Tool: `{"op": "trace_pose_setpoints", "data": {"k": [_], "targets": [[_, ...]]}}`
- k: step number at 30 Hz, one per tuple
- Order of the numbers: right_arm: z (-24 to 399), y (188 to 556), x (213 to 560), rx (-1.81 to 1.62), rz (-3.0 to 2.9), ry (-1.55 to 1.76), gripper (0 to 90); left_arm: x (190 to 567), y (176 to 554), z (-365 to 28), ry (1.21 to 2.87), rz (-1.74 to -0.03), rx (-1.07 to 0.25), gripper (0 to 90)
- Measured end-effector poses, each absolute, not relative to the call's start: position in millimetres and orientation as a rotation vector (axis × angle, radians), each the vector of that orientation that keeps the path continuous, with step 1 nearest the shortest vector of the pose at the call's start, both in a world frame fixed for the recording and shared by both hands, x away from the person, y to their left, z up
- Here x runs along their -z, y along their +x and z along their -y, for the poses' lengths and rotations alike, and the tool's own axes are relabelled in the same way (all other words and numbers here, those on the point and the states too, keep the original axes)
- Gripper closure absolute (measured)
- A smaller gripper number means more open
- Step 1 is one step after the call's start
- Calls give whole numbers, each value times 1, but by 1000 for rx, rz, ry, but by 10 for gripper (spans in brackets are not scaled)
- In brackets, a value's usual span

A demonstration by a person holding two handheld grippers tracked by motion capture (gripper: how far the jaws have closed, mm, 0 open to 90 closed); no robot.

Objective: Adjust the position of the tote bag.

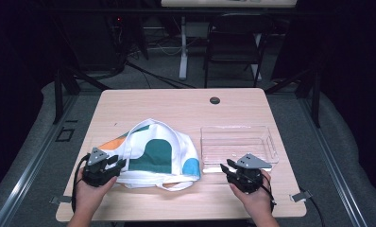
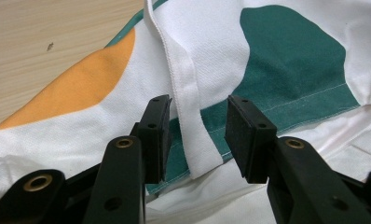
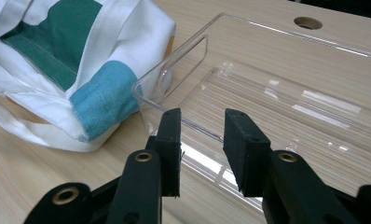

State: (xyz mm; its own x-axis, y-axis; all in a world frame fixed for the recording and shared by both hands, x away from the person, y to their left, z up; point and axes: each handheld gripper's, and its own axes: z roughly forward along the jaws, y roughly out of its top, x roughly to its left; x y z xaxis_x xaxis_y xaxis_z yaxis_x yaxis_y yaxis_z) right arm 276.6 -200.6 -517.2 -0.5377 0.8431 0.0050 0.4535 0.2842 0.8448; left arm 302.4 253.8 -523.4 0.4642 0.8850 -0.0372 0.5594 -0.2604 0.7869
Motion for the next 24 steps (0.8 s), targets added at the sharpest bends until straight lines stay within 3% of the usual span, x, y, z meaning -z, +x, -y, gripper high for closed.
{"op": "trace_pose_setpoints", "data": {"k": [24], "targets": [[198,270,517,-1165,-2074,1149,699,529,313,-253,1948,-1253,-451,572]]}}
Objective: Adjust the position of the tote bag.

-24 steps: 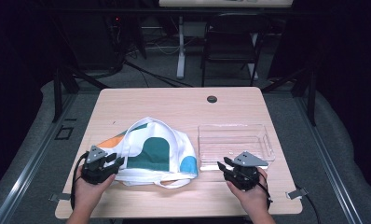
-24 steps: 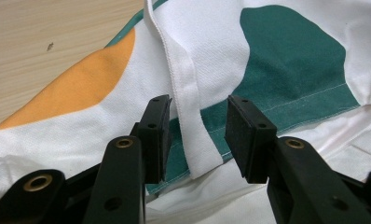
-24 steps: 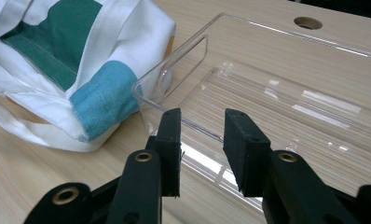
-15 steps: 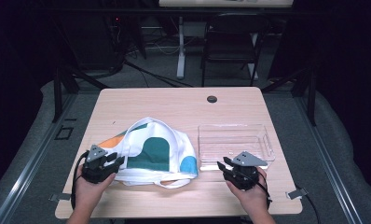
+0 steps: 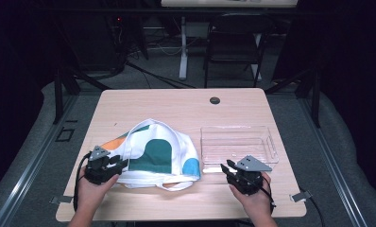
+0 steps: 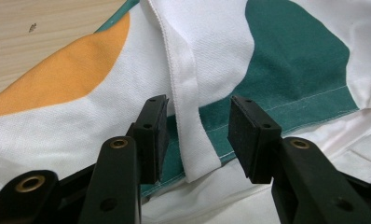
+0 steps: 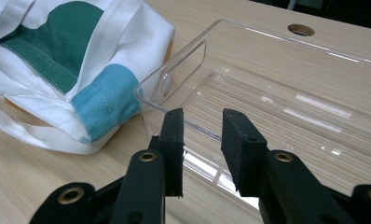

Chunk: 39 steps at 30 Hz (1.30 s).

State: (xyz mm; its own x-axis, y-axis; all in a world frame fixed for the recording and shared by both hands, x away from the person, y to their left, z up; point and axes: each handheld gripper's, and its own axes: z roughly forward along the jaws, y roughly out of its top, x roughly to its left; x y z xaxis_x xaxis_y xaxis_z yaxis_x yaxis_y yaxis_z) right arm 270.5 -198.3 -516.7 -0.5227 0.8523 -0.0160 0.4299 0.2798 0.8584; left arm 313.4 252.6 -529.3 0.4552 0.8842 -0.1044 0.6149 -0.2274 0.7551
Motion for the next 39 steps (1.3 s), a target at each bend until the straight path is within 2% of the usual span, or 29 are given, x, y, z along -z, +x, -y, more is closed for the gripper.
{"op": "trace_pose_setpoints", "data": {"k": [8,19,22,24,34,39], "targets": [[196,274,517,-1169,-2084,1147,710,539,318,-254,1994,-1280,-414,567],[186,280,519,-1180,-2123,1110,707,548,323,-254,2002,-1283,-341,604],[188,279,520,-1197,-2113,1119,706,548,323,-254,2007,-1282,-326,630],[189,280,520,-1205,-2115,1119,706,547,322,-255,2003,-1273,-311,684],[189,276,518,-1201,-2121,1089,694,545,319,-250,2035,-1239,-360,736],[189,274,518,-1200,-2118,1083,689,543,319,-251,2040,-1224,-345,744]]}}
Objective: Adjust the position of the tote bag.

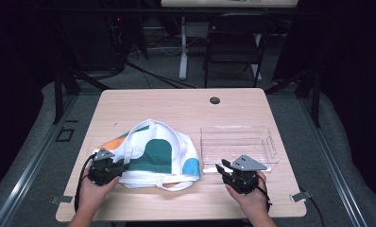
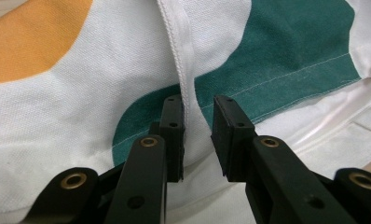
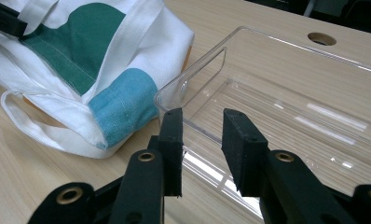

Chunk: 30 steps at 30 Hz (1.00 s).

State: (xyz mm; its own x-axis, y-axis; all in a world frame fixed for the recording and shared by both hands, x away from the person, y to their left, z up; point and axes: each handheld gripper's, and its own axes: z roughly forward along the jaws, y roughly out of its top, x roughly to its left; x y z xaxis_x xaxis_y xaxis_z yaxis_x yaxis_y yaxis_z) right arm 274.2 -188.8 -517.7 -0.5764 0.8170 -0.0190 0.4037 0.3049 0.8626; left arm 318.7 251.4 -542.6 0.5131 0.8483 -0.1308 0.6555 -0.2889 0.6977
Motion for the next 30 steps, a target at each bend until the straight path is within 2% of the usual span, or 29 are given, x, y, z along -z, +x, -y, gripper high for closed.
{"op": "trace_pose_setpoints", "data": {"k": [12,19,30], "targets": [[188,276,519,-1197,-2125,1076,659,540,316,-251,2014,-1210,-341,748],[187,276,519,-1197,-2128,1073,657,538,315,-253,2030,-1207,-372,850],[188,275,519,-1197,-2126,1070,657,534,315,-254,2027,-1195,-391,873]]}}
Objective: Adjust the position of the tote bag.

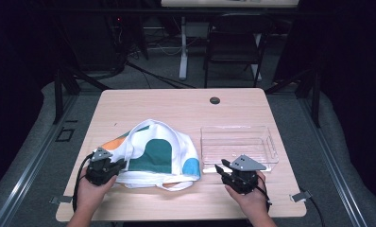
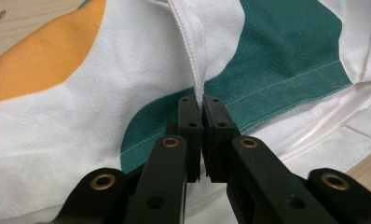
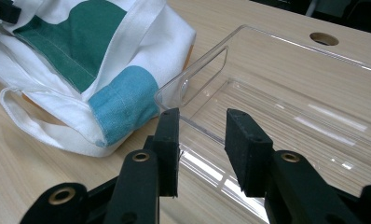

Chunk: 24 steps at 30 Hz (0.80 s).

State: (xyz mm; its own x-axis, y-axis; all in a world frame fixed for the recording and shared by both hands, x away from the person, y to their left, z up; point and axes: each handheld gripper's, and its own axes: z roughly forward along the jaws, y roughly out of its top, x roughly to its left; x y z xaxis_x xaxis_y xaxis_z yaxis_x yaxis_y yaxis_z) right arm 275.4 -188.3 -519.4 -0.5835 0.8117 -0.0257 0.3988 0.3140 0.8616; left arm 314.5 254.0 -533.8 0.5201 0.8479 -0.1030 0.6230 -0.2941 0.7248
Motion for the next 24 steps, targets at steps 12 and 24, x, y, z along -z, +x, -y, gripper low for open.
{"op": "trace_pose_setpoints", "data": {"k": [12,24], "targets": [[187,275,519,-1173,-2152,1043,657,525,313,-252,2037,-1166,-448,876],[176,271,511,-1163,-2200,973,660,511,316,-259,1970,-1163,-419,878]]}}
